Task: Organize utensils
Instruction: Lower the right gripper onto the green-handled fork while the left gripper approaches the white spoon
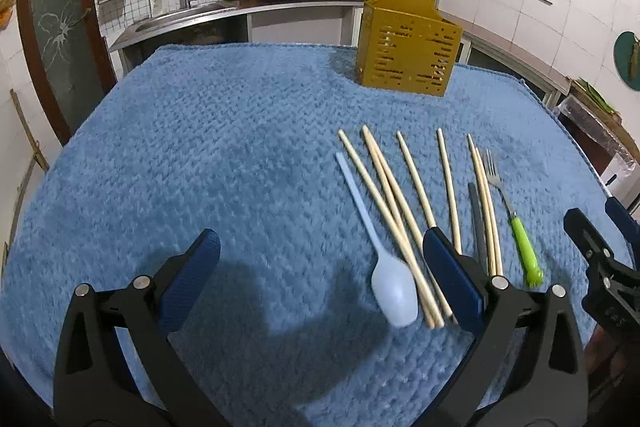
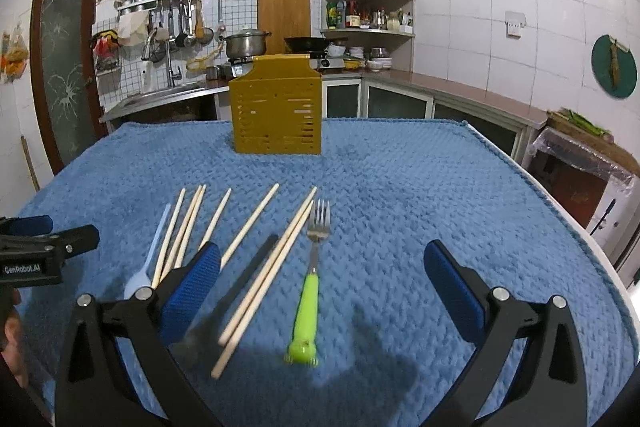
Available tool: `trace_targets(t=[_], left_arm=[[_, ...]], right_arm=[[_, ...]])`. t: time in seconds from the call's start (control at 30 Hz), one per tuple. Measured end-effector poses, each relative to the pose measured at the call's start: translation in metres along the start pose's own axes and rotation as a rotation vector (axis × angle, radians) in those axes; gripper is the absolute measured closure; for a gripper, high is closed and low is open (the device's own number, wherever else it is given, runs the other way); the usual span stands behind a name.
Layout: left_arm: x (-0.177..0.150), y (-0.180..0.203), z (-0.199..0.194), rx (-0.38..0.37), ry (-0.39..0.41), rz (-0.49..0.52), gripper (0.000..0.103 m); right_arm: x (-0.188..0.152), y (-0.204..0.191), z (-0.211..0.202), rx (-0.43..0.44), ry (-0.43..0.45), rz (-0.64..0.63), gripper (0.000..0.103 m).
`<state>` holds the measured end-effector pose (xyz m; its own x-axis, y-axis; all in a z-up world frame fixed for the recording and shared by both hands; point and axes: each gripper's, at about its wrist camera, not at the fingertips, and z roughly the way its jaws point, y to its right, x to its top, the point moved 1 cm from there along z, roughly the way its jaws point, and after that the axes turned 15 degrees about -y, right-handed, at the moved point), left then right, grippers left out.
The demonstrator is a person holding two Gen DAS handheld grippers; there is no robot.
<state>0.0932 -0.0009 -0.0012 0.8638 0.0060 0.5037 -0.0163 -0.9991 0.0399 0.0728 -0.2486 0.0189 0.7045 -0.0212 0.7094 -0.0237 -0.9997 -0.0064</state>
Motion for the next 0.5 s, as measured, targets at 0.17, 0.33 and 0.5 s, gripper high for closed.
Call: trace_targets(t=[0.17,0.33,0.5], left_arm=[[0.023,0.008,0.009,0.024,-0.018,0.008,0.005],[0.045,0.010,0.025,0.034,-0.043,0.004,0.005],[0.060,0.011,0.042,0.039,-0.071,-0.010,0.005]], right_arm=[[0.018,0.004,0.019,0.009,-0.040,0.016,0.004],[0.031,0.003,0.040,-0.015,-0.081,0.008,0.004],[0.041,0.005,0.060,-0.038,-0.131,0.012,0.004]])
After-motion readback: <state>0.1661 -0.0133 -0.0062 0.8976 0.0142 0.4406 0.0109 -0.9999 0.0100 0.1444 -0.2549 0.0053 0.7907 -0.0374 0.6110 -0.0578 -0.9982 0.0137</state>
